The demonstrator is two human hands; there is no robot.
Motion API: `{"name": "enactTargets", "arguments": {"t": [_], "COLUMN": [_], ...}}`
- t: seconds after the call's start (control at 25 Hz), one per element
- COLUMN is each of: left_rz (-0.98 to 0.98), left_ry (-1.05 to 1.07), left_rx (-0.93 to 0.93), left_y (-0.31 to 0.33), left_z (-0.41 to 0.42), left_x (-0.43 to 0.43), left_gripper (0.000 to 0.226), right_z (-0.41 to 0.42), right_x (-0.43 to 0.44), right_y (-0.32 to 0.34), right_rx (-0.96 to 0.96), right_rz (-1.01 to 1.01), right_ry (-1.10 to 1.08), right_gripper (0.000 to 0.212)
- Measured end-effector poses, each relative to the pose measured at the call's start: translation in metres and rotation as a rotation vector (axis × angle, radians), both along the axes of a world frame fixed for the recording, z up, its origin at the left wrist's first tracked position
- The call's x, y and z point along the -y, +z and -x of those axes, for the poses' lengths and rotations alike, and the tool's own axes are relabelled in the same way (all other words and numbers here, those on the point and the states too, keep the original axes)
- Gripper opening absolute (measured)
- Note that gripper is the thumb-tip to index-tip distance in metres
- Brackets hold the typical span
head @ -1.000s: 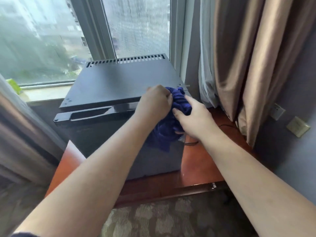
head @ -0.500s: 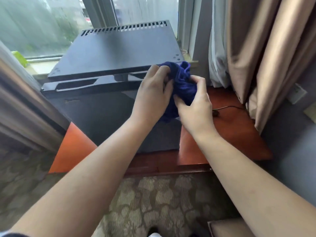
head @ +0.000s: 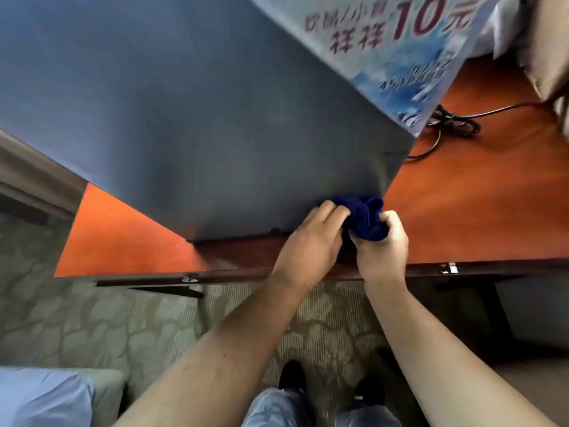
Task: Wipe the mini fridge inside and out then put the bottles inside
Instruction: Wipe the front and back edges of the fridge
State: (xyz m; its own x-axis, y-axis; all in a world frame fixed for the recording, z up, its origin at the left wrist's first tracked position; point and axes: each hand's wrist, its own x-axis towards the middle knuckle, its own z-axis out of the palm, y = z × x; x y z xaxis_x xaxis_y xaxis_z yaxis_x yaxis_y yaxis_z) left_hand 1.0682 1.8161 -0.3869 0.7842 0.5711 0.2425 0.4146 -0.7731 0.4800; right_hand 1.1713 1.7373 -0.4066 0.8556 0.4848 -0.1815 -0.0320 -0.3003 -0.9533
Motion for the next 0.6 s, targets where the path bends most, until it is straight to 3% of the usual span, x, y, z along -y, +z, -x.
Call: {"name": "enactTargets", "arguments": {"t": [0.2,0.36,0.6], "left_rz": [0.086,0.044,-0.147], "left_ry": [-0.017,0.067,0.139], "left_rx": [0.004,0.118,0.359], "left_y": [-0.021,0.041,0.185], "left_z": [0.013,0.032,0.054], "left_x": [0.003,-0.002,-0.023], "left_gripper": [0.041,0.039,0.039], "right_z": [0.007,0.029,0.062], "right_x": [-0.005,-0.016,-0.036], "right_y": [-0.012,0.058,0.216], "right_rx": [-0.102,-0.054,0.005], "right_rz": [-0.036,-0.142,-0.353], "right_ry": [-0.043,-0.035,-0.040], "right_gripper": [0.028,0.025,0.029]}}
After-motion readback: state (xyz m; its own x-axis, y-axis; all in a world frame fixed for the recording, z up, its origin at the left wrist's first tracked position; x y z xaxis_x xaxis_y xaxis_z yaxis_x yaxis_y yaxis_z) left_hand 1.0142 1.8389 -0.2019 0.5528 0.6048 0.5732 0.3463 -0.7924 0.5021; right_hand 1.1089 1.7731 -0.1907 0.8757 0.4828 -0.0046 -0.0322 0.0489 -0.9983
